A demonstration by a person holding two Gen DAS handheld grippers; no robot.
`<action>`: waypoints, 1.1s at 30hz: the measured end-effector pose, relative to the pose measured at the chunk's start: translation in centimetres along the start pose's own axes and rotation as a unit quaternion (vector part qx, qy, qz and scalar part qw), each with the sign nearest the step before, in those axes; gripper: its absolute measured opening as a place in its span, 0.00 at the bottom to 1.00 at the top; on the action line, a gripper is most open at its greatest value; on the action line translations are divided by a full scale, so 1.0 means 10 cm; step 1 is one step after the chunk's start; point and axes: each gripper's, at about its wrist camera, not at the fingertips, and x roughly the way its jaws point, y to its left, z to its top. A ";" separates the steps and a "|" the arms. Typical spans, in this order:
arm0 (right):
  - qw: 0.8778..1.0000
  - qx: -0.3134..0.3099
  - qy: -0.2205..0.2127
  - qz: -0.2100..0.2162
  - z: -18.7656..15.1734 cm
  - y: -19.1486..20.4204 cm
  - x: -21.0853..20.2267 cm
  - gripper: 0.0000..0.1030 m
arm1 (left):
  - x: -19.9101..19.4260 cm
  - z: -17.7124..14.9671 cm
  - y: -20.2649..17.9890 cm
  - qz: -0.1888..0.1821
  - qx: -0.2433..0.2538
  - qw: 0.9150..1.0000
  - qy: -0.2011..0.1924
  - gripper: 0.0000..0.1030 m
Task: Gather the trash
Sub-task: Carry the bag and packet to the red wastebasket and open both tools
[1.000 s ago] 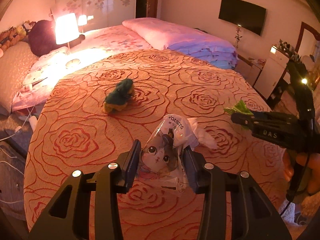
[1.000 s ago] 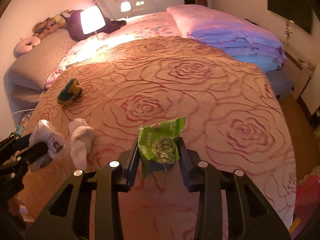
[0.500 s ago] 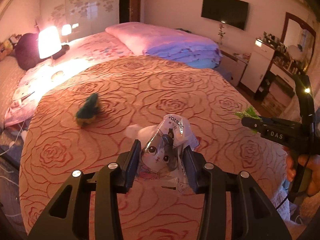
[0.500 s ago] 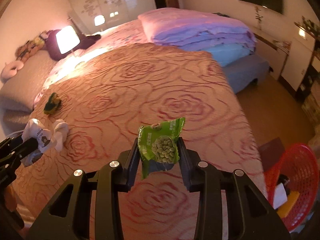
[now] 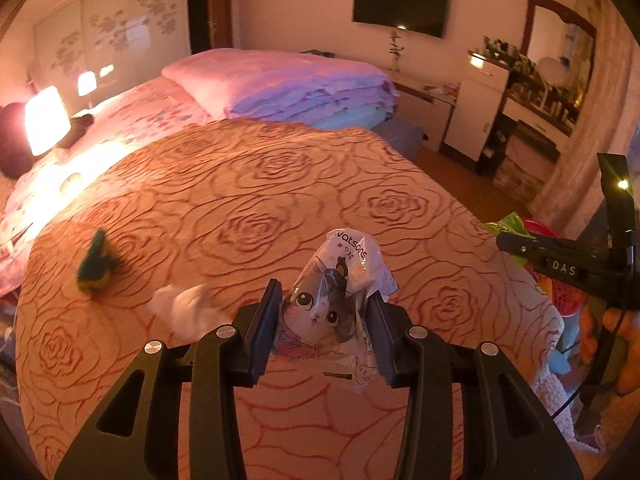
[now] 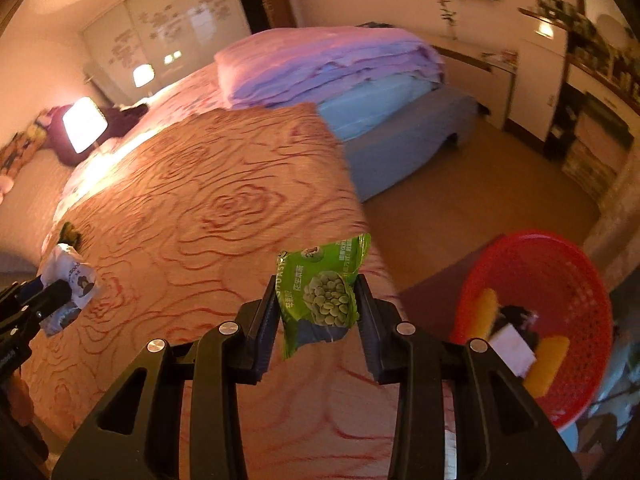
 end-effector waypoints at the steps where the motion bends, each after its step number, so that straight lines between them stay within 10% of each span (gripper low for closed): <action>1: 1.000 0.007 -0.002 -0.005 -0.01 -0.06 -0.02 0.34 | 0.02 0.02 -0.05 -0.004 0.006 1.000 0.000 0.39; 17: 0.992 0.088 -0.032 -0.080 -0.19 -0.89 -0.39 0.34 | 0.32 0.31 -0.91 -0.072 0.098 0.993 -0.001 0.39; 33: 0.978 0.154 -0.036 -0.138 -0.44 -1.54 -0.59 0.35 | 0.78 0.45 -2.16 -0.165 0.203 0.965 0.026 0.39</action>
